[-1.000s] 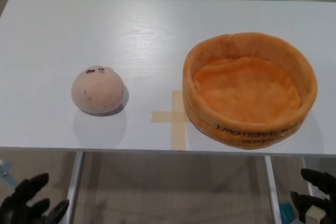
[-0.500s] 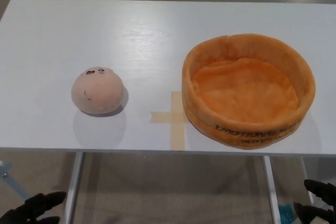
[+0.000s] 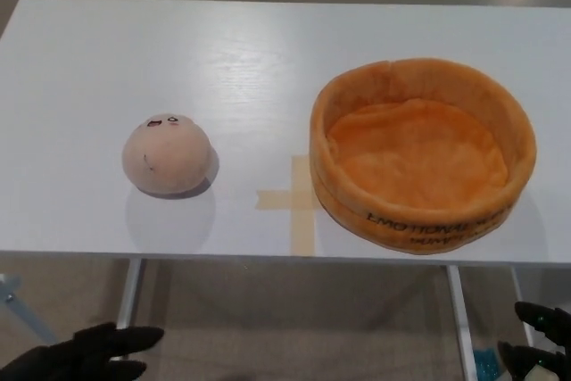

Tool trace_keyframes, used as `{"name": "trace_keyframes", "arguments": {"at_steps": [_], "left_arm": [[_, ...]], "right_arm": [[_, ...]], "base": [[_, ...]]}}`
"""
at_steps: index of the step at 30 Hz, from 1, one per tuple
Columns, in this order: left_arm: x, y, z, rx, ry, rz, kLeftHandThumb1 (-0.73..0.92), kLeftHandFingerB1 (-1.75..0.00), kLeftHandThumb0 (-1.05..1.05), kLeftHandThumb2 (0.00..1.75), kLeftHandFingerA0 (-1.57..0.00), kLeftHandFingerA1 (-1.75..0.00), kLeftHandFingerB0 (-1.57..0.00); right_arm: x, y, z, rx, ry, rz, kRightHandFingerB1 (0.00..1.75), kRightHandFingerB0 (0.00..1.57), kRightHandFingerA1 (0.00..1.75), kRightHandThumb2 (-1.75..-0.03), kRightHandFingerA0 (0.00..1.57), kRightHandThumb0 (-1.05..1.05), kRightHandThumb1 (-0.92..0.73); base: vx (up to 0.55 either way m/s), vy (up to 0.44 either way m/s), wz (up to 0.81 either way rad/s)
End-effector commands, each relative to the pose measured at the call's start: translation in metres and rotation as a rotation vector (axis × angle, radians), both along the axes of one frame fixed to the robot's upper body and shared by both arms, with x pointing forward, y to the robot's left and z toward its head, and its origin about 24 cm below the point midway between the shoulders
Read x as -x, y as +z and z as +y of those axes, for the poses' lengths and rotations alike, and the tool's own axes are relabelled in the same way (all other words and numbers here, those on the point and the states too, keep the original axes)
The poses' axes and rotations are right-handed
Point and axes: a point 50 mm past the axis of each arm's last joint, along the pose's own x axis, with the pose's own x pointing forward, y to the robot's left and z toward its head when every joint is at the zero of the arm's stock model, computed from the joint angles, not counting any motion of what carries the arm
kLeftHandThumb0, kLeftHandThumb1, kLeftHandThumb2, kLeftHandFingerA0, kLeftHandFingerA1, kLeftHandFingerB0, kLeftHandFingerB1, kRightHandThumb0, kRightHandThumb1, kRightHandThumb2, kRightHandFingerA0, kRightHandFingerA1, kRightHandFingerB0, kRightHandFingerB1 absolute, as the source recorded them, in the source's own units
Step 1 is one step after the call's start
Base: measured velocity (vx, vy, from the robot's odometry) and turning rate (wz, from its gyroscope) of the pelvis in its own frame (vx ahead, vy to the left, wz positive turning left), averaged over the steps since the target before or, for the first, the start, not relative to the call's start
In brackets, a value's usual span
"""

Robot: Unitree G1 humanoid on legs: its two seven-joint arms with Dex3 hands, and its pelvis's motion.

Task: Use the left hand to pick up the pink round toy on the left and place it inside the orange plate on the desk.

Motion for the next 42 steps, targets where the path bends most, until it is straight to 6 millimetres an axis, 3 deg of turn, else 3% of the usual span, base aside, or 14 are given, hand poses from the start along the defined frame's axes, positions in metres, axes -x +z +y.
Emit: {"name": "trace_keyframes", "arguments": {"at_steps": [1, 2, 3, 10, 14, 15, 17, 20, 21, 23, 24, 29, 32, 42], "left_arm": [[0.014, 0.061, -0.019, 0.177, -0.334, -0.070, 0.36, -0.51, -0.24, 0.91, -0.11, -0.53, -0.10], [0.014, 0.065, -0.019, 0.183, -0.347, -0.078, 0.36, -0.51, -0.24, 0.91, -0.11, -0.53, -0.10], [0.015, 0.081, -0.022, 0.227, -0.391, -0.136, 0.45, -0.35, -0.45, 0.65, -0.21, -0.39, -0.21], [0.015, 0.120, -0.030, 0.294, -0.481, -0.269, 0.48, -0.30, -0.23, 0.54, -0.19, -0.32, -0.26], [0.008, 0.144, -0.034, 0.314, -0.485, -0.435, 0.43, -0.30, -0.17, 0.53, -0.17, -0.33, -0.26], [0.005, 0.148, -0.034, 0.324, -0.478, -0.468, 0.40, -0.29, -0.11, 0.52, -0.01, -0.31, -0.22], [0.001, 0.154, -0.035, 0.344, -0.470, -0.502, 0.40, -0.29, -0.11, 0.52, -0.01, -0.31, -0.22], [-0.015, 0.170, -0.036, 0.232, -0.335, -0.727, 0.27, -0.41, -0.35, 0.66, 0.00, -0.13, -0.11], [-0.018, 0.173, -0.036, 0.208, -0.303, -0.769, 0.27, -0.36, -0.40, 0.61, 0.00, 0.00, -0.13], [-0.025, 0.176, -0.036, 0.191, -0.284, -0.807, 0.28, -0.33, -0.39, 0.61, 0.00, -0.01, -0.07], [-0.031, 0.179, -0.037, 0.151, -0.263, -0.829, 0.31, -0.14, -0.47, 0.63, 0.00, 0.00, -0.06], [-0.055, 0.184, -0.039, 0.052, -0.220, -0.882, 0.38, -0.03, -0.53, 0.69, 0.00, 0.00, -0.02], [-0.072, 0.186, -0.040, -0.032, -0.178, -0.875, 0.37, -0.08, -0.67, 0.53, 0.00, 0.00, 0.00], [-0.118, 0.190, -0.047, -0.336, -0.085, -0.896, 0.43, -0.04, -0.87, 0.57, 0.00, 0.00, 0.00]], "right_arm": [[-0.001, 0.001, 0.000, -0.003, -0.004, -0.012, 0.40, 0.48, 0.45, -0.56, 0.53, -0.28, -0.55], [-0.002, 0.002, 0.000, -0.001, -0.006, -0.012, 0.40, 0.48, 0.45, -0.56, 0.53, -0.28, -0.55], [-0.003, 0.002, 0.000, 0.002, 0.001, -0.012, 0.40, 0.48, 0.44, -0.57, 0.53, -0.29, -0.56], [-0.006, 0.004, 0.000, 0.002, 0.001, -0.014, 0.40, 0.49, 0.44, -0.56, 0.53, -0.27, -0.55], [-0.007, 0.004, 0.000, 0.003, 0.010, -0.015, 0.40, 0.48, 0.45, -0.56, 0.53, -0.27, -0.55], [-0.007, 0.005, 0.001, 0.002, 0.011, -0.014, 0.40, 0.48, 0.45, -0.56, 0.52, -0.27, -0.55], [-0.008, 0.005, 0.001, 0.000, 0.013, -0.012, 0.40, 0.48, 0.45, -0.56, 0.52, -0.27, -0.55], [-0.009, 0.005, 0.002, 0.000, 0.016, -0.006, 0.40, 0.48, 0.44, -0.56, 0.52, -0.24, -0.55], [-0.009, 0.005, 0.002, 0.000, 0.015, -0.007, 0.40, 0.48, 0.44, -0.56, 0.52, -0.24, -0.55], [-0.009, 0.005, 0.001, -0.005, 0.014, -0.007, 0.40, 0.48, 0.45, -0.56, 0.52, -0.25, -0.54], [-0.009, 0.005, 0.001, -0.004, 0.015, -0.006, 0.40, 0.48, 0.44, -0.56, 0.52, -0.24, -0.54], [-0.009, 0.004, 0.001, -0.001, 0.021, -0.002, 0.40, 0.48, 0.44, -0.56, 0.52, -0.24, -0.54], [-0.009, 0.004, 0.001, 0.009, 0.027, 0.002, 0.40, 0.48, 0.44, -0.56, 0.51, -0.25, -0.53], [-0.009, 0.004, 0.002, 0.004, 0.039, 0.003, 0.40, 0.47, 0.44, -0.56, 0.50, -0.23, -0.54]], "base": [[0.00, 0.000, 0.00], [0.00, 0.000, 0.00], [0.00, 0.000, 0.00], [0.00, 0.000, 0.00], [0.00, 0.000, 0.00], [0.00, 0.000, 0.00], [0.00, 0.000, 0.00], [0.00, 0.000, 0.00], [0.00, 0.000, 0.00], [0.00, 0.000, 0.00], [0.00, 0.000, 0.00], [0.00, 0.000, 0.00], [0.00, 0.000, 0.00], [0.00, 0.000, 0.00]]}}
